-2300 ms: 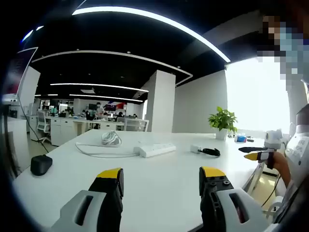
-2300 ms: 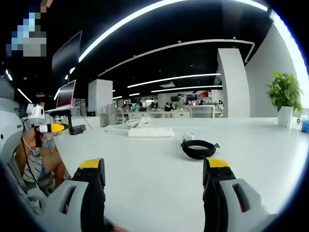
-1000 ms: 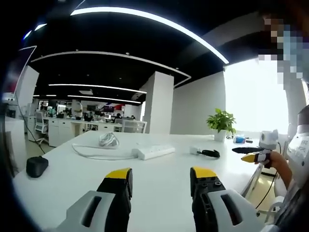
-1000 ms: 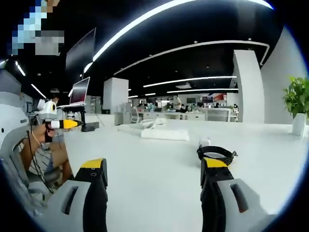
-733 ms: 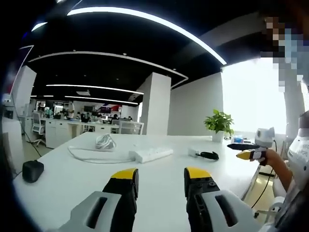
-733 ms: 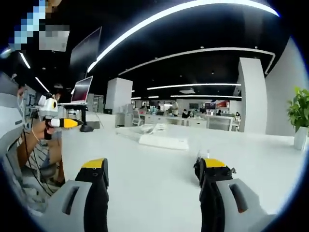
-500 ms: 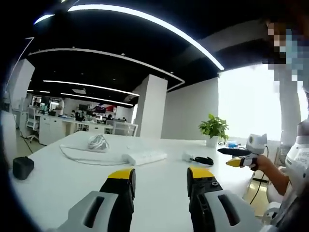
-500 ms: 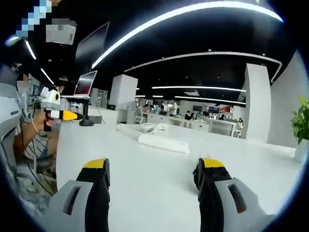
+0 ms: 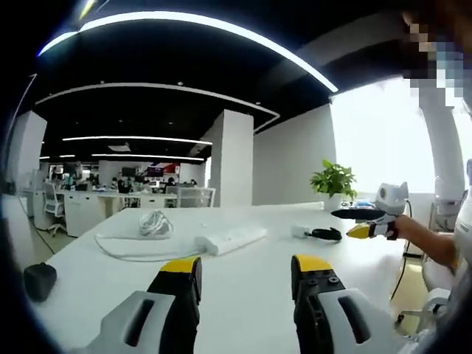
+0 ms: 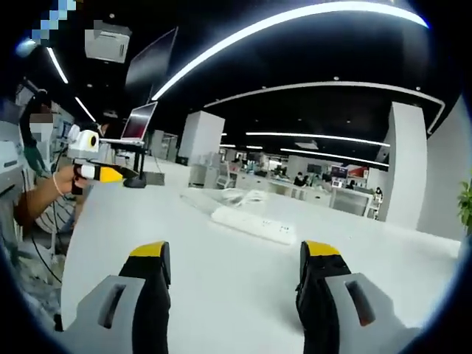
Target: Straighten the power strip on the desk, plug the charger into it
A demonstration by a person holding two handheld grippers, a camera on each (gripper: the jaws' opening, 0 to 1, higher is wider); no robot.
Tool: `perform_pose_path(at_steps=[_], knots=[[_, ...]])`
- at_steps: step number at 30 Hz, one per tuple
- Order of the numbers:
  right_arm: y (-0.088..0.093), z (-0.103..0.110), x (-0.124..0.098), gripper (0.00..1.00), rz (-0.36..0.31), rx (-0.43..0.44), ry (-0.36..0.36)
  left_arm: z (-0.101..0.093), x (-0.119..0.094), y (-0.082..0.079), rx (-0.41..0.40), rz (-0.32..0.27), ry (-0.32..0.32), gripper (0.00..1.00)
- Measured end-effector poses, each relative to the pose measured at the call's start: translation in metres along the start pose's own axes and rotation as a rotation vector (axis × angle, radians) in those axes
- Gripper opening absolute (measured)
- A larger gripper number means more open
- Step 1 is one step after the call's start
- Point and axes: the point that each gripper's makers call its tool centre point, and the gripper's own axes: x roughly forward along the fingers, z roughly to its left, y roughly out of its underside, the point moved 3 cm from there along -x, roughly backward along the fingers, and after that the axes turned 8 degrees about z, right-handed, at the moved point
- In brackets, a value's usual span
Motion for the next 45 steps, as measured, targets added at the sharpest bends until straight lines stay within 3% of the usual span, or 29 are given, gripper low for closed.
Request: perform_pose_path(at_steps=[5,12,21,28,34,45], knots=[[0.004,-0.008,0.012,0.71,0.01,-0.029,-0.008,0.005,0.008,0.001,0.017,0.016,0.009,0.54],[-0.003,-0.012,0.02,0.71,-0.008,-0.034,-0.041,0.014,0.015,-0.005,-0.012,-0.008,0.02,0.55],[-0.033,-0.035,0.032,0.68,-0.039,-0.07,-0.01,0.023,0.029,-0.013,0.001,-0.015,0.034,0.55],[-0.048,-0.043,0.052,0.68,-0.061,-0.05,-0.044,0.034,0.044,-0.028,0.012,-0.034,0.036,0.55],[-0.043,-0.046,0.072,0.65,-0.035,-0.065,-0.069,0.041,0.057,-0.034,0.017,-0.031,0.033,0.55],[-0.026,-0.06,0.096,0.64,0.014,-0.048,-0.095,0.057,0.082,-0.029,0.022,-0.004,0.015,0.55]])
